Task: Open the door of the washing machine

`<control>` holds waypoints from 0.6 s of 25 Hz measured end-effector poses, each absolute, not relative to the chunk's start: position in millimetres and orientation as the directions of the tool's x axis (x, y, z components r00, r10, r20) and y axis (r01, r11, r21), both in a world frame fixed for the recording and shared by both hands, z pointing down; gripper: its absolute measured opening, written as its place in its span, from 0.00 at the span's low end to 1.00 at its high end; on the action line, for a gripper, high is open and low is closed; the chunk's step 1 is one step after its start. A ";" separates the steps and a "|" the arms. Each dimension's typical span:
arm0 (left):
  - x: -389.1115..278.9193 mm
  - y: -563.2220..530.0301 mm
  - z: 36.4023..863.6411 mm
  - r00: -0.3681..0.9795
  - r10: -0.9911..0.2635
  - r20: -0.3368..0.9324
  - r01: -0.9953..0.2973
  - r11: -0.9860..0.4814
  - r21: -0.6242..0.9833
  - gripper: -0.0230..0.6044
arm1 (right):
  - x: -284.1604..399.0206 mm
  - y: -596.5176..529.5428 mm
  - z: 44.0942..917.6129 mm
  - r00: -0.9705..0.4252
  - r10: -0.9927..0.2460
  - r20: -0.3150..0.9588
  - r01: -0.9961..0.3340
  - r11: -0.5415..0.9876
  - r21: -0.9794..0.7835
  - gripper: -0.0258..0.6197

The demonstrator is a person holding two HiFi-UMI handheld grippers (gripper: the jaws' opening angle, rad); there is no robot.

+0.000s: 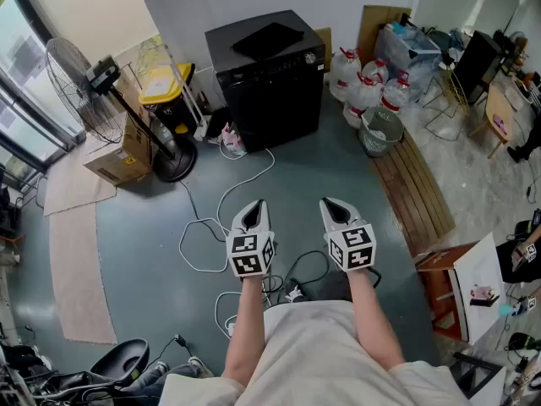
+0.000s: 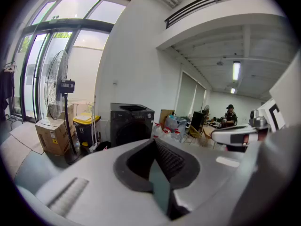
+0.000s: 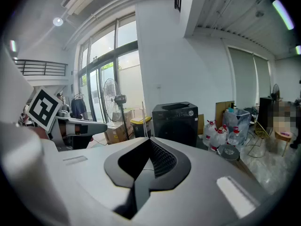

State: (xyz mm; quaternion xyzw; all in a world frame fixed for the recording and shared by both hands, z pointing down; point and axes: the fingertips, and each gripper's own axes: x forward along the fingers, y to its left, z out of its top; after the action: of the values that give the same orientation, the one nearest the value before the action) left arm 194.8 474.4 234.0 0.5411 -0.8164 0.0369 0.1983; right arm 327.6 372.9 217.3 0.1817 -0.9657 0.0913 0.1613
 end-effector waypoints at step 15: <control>199.7 474.7 224.2 -0.225 -0.926 0.304 -0.937 0.291 0.192 0.13 | 319.4 375.5 216.7 -0.908 -0.289 0.305 -0.346 0.926 -0.150 0.04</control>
State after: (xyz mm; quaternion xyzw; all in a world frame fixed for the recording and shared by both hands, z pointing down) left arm 199.7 474.7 224.2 0.5951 -0.7826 0.0156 0.1821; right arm 319.4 375.5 216.7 0.1633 -0.9714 0.1008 0.1399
